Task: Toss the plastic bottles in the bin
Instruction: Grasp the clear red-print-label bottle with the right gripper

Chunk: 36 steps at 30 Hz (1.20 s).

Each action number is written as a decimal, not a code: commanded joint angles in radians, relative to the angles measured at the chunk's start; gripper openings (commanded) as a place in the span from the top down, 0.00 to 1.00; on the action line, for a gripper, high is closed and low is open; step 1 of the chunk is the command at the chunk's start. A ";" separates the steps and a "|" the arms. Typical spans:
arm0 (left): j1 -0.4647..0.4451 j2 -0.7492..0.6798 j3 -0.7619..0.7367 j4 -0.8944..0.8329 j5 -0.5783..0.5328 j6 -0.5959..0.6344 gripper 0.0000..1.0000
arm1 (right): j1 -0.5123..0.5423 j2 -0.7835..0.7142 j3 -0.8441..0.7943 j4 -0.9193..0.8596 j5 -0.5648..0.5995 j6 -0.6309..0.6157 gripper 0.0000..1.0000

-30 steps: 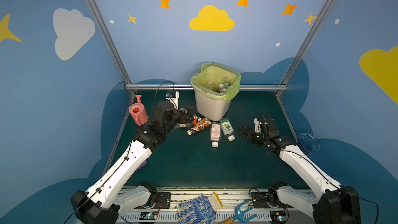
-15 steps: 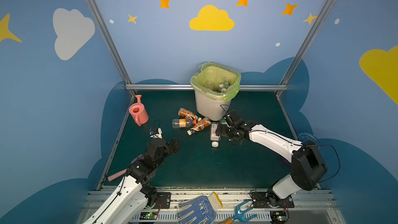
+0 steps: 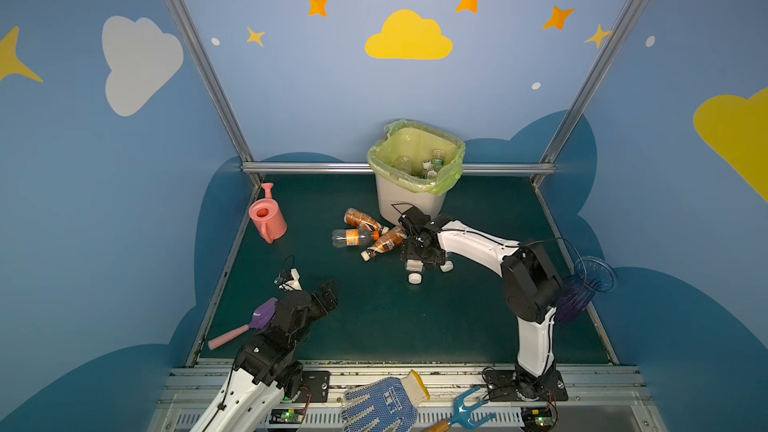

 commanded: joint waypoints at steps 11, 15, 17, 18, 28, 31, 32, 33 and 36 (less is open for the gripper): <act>0.006 0.005 -0.019 -0.014 0.006 -0.004 0.00 | 0.024 0.032 0.035 -0.102 0.041 -0.006 0.41; 0.007 -0.002 -0.027 -0.015 0.007 -0.008 0.00 | 0.037 -0.013 -0.029 -0.118 0.029 -0.005 0.42; 0.007 -0.006 -0.030 -0.013 0.009 -0.009 0.00 | 0.052 -0.042 -0.070 -0.123 0.023 0.001 0.41; 0.008 -0.008 -0.031 -0.012 0.009 -0.010 0.00 | 0.060 -0.052 -0.083 -0.129 0.020 0.007 0.41; 0.007 0.009 -0.039 0.011 0.019 -0.007 0.00 | 0.089 -0.091 -0.106 -0.236 0.026 -0.016 0.17; 0.009 0.021 -0.039 0.019 0.025 -0.009 0.00 | 0.085 -0.050 -0.052 -0.262 0.032 -0.043 0.15; 0.009 0.024 -0.039 0.019 0.026 -0.009 0.00 | 0.082 -0.033 -0.034 -0.269 0.034 -0.050 0.14; 0.009 0.027 -0.040 0.018 0.026 -0.009 0.00 | 0.079 -0.019 -0.019 -0.273 0.033 -0.057 0.14; 0.009 0.025 -0.037 0.012 0.026 -0.006 0.00 | 0.065 0.015 0.015 -0.282 0.032 -0.076 0.14</act>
